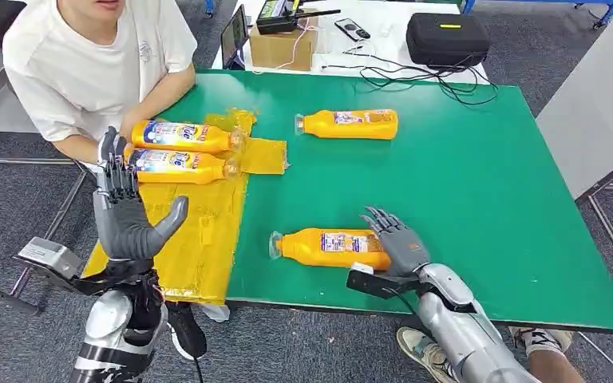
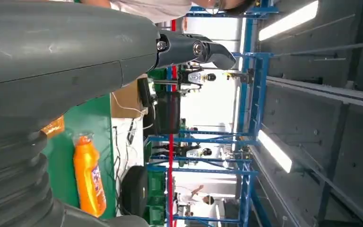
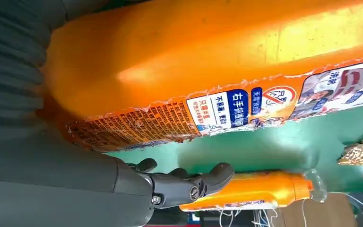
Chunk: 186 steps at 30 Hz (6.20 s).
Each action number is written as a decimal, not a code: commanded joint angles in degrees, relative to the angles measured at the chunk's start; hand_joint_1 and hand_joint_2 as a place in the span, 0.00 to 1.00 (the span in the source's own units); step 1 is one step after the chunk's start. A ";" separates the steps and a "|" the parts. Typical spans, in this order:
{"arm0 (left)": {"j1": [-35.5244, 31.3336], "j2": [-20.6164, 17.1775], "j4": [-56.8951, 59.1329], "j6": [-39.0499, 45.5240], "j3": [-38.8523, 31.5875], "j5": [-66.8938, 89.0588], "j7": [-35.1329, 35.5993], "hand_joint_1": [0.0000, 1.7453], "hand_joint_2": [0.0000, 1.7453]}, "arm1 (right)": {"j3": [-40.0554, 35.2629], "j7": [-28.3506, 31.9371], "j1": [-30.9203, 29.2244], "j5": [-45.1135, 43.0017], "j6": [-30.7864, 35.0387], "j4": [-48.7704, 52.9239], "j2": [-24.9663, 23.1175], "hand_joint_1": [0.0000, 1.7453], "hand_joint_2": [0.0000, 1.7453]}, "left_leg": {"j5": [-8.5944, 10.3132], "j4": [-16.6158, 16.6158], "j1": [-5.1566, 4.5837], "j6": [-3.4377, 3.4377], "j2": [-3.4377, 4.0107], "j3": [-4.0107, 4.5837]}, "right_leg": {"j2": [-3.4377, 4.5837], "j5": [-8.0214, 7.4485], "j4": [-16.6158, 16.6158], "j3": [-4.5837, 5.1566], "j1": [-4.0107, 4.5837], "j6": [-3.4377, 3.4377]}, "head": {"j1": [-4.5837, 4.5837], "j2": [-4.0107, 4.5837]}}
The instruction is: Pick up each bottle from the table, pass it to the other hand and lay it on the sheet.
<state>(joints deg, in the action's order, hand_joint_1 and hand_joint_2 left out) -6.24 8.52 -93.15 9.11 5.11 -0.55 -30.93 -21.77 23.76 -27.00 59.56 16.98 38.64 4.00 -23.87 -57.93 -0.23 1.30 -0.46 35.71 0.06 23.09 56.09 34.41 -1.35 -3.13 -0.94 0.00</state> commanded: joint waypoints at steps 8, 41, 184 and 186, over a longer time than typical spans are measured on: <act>-1.53 -1.28 5.55 -0.06 -0.52 -0.52 0.69 0.00 1.00 | -7.93 -4.58 -6.92 -1.67 -12.28 -15.16 -0.04 0.00 1.00 | -0.06 0.06 0.06 -0.08 0.07 -0.31 | 0.04 0.03 -0.09 -0.32 0.07 0.12 | 0.00 0.00; 1.23 -0.23 8.44 1.05 -0.63 -2.20 -0.11 0.00 1.00 | -6.54 5.61 -1.06 -19.70 -16.53 -12.92 0.71 1.00 1.00 | -0.21 0.21 0.19 -0.16 -0.10 -1.58 | -0.06 0.15 -0.42 -1.03 0.21 0.23 | 0.00 0.00; -11.69 -15.78 32.68 2.02 4.98 53.43 16.02 1.00 1.00 | -2.54 13.19 18.92 -26.37 -3.27 19.38 -10.11 0.00 0.00 | -0.24 0.08 0.27 -0.20 0.08 -0.29 | 0.08 0.15 -0.15 -0.32 0.21 0.19 | 0.00 0.00; -15.94 -16.51 39.68 2.22 6.19 57.66 15.86 1.00 1.00 | -2.38 13.75 17.77 -26.87 -3.84 18.34 -10.52 0.00 0.00 | -0.21 0.09 0.28 -0.23 0.00 -0.32 | -0.01 0.16 -0.15 -0.36 0.23 0.23 | 0.02 0.00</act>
<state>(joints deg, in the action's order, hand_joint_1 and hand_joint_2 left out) -10.31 -2.78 -73.52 11.30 8.02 46.92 -16.32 -25.79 36.33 -6.04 33.51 14.56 60.96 -6.25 -24.08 -57.90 -0.02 1.15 -0.35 35.59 0.21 23.20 55.98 34.29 -1.20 -3.05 -0.92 0.00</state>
